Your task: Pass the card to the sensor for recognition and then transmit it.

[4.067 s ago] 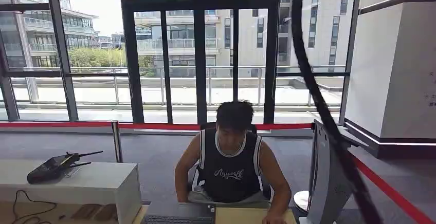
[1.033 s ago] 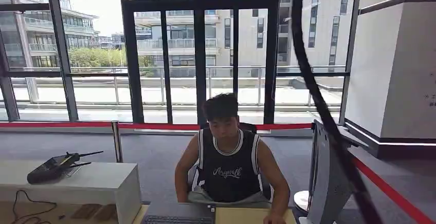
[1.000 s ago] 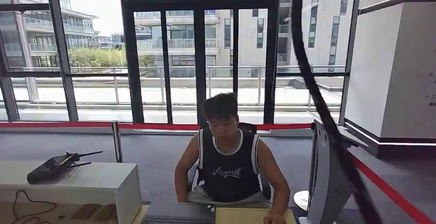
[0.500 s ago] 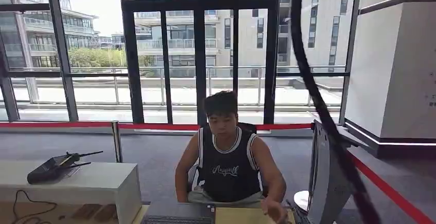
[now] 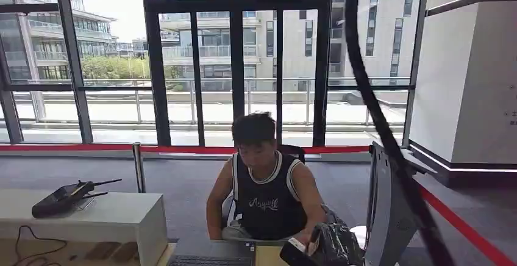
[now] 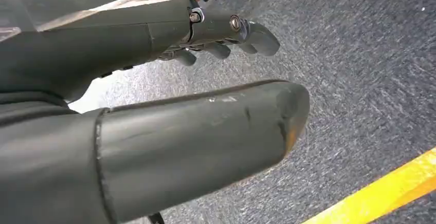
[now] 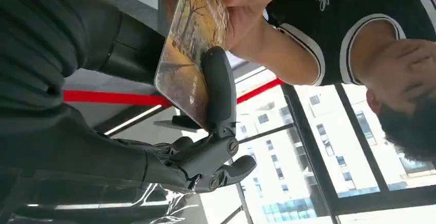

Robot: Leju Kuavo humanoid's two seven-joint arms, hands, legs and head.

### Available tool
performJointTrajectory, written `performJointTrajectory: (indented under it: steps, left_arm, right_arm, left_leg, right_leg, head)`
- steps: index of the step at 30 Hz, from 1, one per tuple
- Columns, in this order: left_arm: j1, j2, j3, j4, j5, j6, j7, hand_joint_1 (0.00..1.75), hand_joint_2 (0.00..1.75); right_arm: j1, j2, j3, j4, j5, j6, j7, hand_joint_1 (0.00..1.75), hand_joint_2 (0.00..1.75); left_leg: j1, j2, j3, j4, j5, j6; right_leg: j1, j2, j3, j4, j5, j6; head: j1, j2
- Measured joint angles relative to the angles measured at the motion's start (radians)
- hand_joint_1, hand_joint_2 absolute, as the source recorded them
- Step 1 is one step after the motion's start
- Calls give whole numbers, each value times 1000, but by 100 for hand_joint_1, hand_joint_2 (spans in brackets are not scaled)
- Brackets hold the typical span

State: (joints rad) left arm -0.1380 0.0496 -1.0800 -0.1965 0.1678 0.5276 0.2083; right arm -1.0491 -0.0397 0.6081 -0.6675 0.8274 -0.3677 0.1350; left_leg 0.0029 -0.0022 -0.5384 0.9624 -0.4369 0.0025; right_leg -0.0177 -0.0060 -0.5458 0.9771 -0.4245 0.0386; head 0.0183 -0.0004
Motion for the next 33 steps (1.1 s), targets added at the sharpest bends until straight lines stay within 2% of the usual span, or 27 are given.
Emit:
performJointTrajectory:
  steps: [5, 6, 7, 8, 11, 12, 24, 27, 33]
  left_arm:
    - [3, 0, -9, 0, 4, 0, 3, 0, 0]
    - [5, 0, -9, 0, 4, 0, 3, 0, 0]
    - [7, 0, -10, 1, 4, 0, 3, 0, 0]
    - [9, 1, -11, 1, 4, 0, 3, 0, 0]
    - [11, 1, -15, 1, 4, 0, 3, 0, 0]
    - [11, 2, -15, 1, 4, -1, 3, 0, 0]
    - [13, 3, -18, 1, 12, 0, 2, 0, 0]
    - [15, 3, -18, 2, 31, 6, 2, 0, 0]
    - [19, 3, -15, 2, 78, 12, 26, 0, 0]
  right_arm:
    - [-33, 26, 12, 86, 2, 5, 6, 175, 175]
    - [-36, 29, 15, 99, 2, 5, 9, 70, 175]
    - [-37, 32, 18, 110, 2, 5, 11, 16, 175]
    - [-38, 35, 20, 122, 2, 5, 12, 3, 175]
    - [-40, 40, 24, 152, 6, 2, 18, 0, 175]
    - [-40, 40, 26, 159, 7, 0, 19, 0, 0]
    - [-57, 51, 45, 223, -2, -37, 8, 0, 0]
    - [-56, 51, 46, 223, -68, -77, -30, 0, 0]
    - [-24, 43, -15, 190, -331, -210, -169, 0, 0]
  left_leg:
    - [0, 0, 0, 0, 0, 0]
    - [0, 0, 0, 0, 0, 0]
    - [0, 0, 0, 0, 0, 0]
    - [0, 0, 0, 0, 0, 0]
    - [0, 0, 0, 0, 0, 0]
    - [0, 0, 0, 0, 0, 0]
    - [0, 0, 0, 0, 0, 0]
    - [0, 0, 0, 0, 0, 0]
    - [0, 0, 1, 0, 0, 0]
  right_leg:
    - [0, 0, 0, 0, 0, 0]
    - [0, 0, 0, 0, 0, 0]
    - [0, 0, 0, 0, 0, 0]
    - [0, 0, 0, 0, 0, 0]
    - [0, 0, 0, 0, 0, 0]
    - [0, 0, 0, 0, 0, 0]
    - [0, 0, 0, 0, 0, 0]
    - [0, 0, 0, 0, 0, 0]
    - [0, 0, 0, -1, 0, 0]
  head:
    - [0, 0]
    - [0, 0]
    - [0, 0]
    - [0, 0]
    - [0, 0]
    - [0, 0]
    - [0, 0]
    - [0, 0]
    - [0, 0]
